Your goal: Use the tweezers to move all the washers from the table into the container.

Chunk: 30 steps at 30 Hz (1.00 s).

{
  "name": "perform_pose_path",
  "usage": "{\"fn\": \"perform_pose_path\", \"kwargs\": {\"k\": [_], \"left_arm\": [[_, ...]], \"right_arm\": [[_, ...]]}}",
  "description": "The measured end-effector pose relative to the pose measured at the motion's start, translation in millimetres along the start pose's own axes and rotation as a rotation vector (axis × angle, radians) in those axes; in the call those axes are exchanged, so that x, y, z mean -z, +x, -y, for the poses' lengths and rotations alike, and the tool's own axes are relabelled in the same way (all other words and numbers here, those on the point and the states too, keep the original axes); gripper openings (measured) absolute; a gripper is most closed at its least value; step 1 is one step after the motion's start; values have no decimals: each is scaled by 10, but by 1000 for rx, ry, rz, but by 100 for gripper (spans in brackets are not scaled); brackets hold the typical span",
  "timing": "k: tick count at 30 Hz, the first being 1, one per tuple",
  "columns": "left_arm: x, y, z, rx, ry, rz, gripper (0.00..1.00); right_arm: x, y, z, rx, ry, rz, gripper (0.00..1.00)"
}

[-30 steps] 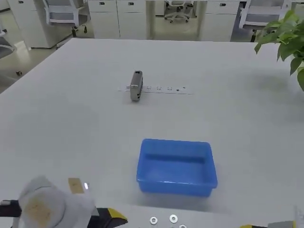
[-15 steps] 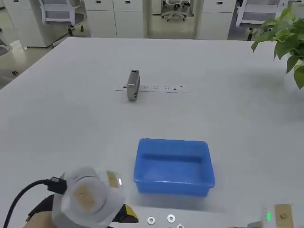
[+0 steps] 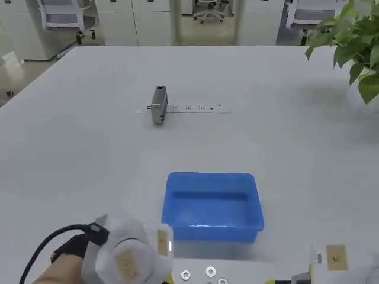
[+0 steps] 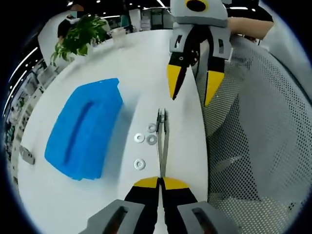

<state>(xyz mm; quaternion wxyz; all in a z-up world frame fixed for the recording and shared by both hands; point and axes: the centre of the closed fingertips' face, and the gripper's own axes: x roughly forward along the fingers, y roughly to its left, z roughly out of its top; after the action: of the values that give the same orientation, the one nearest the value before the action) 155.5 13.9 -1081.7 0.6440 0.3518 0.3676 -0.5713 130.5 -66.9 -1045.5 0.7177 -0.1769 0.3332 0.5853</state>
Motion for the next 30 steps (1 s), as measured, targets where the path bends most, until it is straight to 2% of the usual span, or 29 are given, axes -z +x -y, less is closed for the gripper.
{"fn": "perform_pose_path", "kwargs": {"k": [2,3,7,11,14,18,23,30], "left_arm": [[18,-14,-7,-21,46,-16,0],[15,-21,30,-10,57,-12,0],[-19,-80,50,-24,65,7,0],[-105,-202,70,-48,70,40,0],[-201,-318,102,-57,69,74,0],[-300,-430,147,-64,64,100,0],[-490,-569,210,-74,79,140,0],[-780,-674,311,-47,119,176,0]], "right_arm": [[-2,11,9,3,-6,0,21],[-4,17,8,1,-12,0,19],[1,57,-1,3,-32,-11,20],[8,84,-1,2,-38,-20,19],[35,108,7,10,-71,-41,16],[44,114,26,19,-75,-51,16],[33,120,37,24,-71,-47,18],[-50,168,15,8,-85,-24,18]]}}
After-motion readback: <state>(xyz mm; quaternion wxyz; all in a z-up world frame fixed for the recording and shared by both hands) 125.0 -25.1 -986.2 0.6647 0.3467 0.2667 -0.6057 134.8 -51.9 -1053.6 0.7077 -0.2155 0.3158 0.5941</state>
